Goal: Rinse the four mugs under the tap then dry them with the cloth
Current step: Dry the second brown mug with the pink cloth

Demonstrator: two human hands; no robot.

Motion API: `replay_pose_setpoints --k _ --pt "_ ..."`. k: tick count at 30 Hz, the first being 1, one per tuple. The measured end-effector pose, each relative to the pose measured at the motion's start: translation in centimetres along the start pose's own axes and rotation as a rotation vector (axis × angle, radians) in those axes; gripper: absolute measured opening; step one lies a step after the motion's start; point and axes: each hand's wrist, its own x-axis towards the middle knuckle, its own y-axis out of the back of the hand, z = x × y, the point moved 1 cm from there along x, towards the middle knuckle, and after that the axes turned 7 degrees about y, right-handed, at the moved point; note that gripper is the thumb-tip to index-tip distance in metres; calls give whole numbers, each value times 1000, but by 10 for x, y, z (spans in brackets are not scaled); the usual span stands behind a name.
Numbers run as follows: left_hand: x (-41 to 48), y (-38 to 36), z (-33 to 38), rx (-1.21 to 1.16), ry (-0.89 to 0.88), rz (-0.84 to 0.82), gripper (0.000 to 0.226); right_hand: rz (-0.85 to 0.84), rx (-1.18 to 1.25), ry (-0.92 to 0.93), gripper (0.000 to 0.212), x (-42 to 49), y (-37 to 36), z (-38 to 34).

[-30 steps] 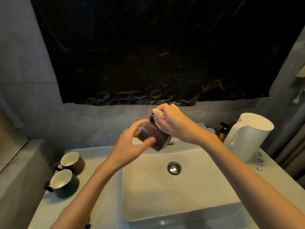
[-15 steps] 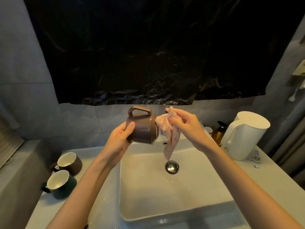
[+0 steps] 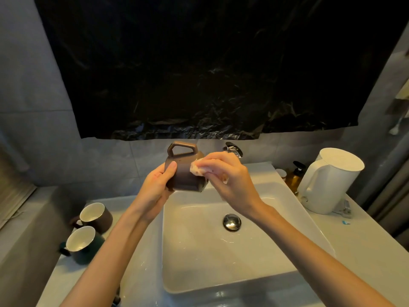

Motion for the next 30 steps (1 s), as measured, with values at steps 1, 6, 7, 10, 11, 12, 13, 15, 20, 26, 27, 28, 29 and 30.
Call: replay_pose_setpoints --k 1,6,7,10,11,12,13,15,20,26,27,28,29,30 --pt "0 -1 1 5 1 -6 31 -23 -39 44 23 1 0 0" --pt "0 -4 4 48 -3 -57 27 32 -25 -35 20 19 10 14" --pt "-1 -5 4 33 0 -67 27 39 27 -79 19 21 10 17" --pt "-1 -5 6 -41 4 -97 29 38 214 -300 16 20 7 30" --pt "-1 -6 5 -76 3 -99 30 38 274 -385 14 18 6 33" --pt "0 -6 5 -114 -1 -93 31 45 334 -459 14 16 4 35" --pt "1 -5 4 -152 -7 -80 33 59 386 -518 13 12 1 37" --pt "4 -5 4 -227 -24 -40 36 83 487 -601 12 3 -6 34" --pt "9 -11 3 -252 -129 102 31 94 556 -621 7 -6 -24 16" --pt "9 -10 4 -33 -226 170 24 95 161 -200 17 13 -17 -1" --pt "8 -9 3 7 -232 164 21 99 116 -155 19 18 -14 0" --pt "7 -8 2 32 -232 154 20 110 98 -145 20 21 -12 2" --pt "6 -7 1 50 -228 143 21 130 107 -174 19 24 -10 6" --pt "5 -7 -1 57 -220 129 22 153 138 -240 18 26 -9 10"
